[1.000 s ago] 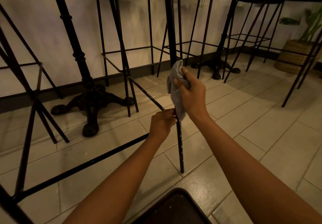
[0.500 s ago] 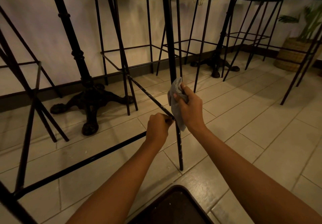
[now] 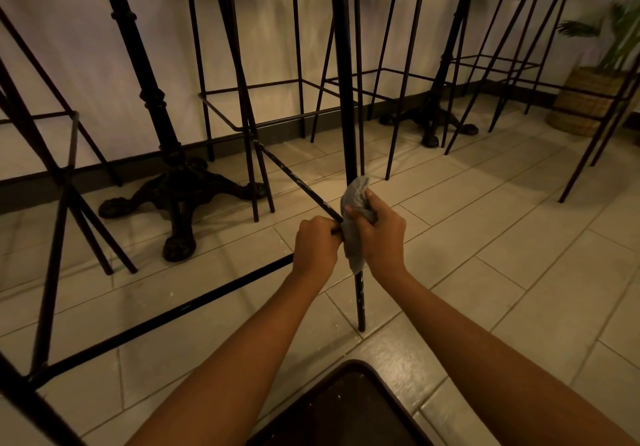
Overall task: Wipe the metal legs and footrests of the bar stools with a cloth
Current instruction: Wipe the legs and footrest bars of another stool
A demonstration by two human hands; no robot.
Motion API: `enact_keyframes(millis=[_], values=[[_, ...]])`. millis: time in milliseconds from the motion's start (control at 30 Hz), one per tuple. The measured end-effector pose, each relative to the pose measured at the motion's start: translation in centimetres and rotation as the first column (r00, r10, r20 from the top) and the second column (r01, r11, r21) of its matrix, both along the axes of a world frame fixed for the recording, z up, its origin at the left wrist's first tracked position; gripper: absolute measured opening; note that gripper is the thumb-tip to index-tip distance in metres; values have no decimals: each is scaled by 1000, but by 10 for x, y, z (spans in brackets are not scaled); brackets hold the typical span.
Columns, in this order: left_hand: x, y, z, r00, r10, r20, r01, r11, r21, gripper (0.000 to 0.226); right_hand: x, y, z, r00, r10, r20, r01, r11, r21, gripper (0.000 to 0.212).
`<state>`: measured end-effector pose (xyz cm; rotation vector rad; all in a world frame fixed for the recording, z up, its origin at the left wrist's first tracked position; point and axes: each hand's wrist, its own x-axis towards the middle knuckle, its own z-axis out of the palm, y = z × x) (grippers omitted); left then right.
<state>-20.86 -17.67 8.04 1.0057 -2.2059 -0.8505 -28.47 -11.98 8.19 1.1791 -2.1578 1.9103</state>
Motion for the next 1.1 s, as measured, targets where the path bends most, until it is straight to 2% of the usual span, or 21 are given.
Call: enact_keyframes(millis=[67,167,333,467,667,767,833,1000,1100], values=[[1,1,1,1000,-3,-11,3,1000,11,17,-3,2,-2,999,-50,-10,50,998,36,30],[2,1,3,1000,-11,-21,12,1000,15,18,-3,3,1,996,-85,-25,85,996,10,29],[2,-2,3,999,-31,-8,31,999,18,17,2,-1,-8,1000,-8,23,8,1000,-28,36],[3,-3,3,999,-49,-17,49,999,15,18,1,-2,-16,1000,26,0,-26,1000,14,32],[4,-2,2,996,-63,-63,64,998,16,18,-7,9,-27,993,-45,-109,63,984,165,14],[3,0,2,997,-71,-43,72,997,10,21,-7,16,-29,992,-38,-123,64,976,207,14],[3,-1,2,996,-70,-53,71,997,6,20,-2,15,-27,995,-3,-103,23,981,194,20],[3,-3,1,999,-46,-25,46,999,-8,20,23,5,-36,989,124,84,-132,987,89,46],[2,-3,1,998,-60,-31,60,998,-3,19,14,8,-39,995,72,64,-80,988,135,37]])
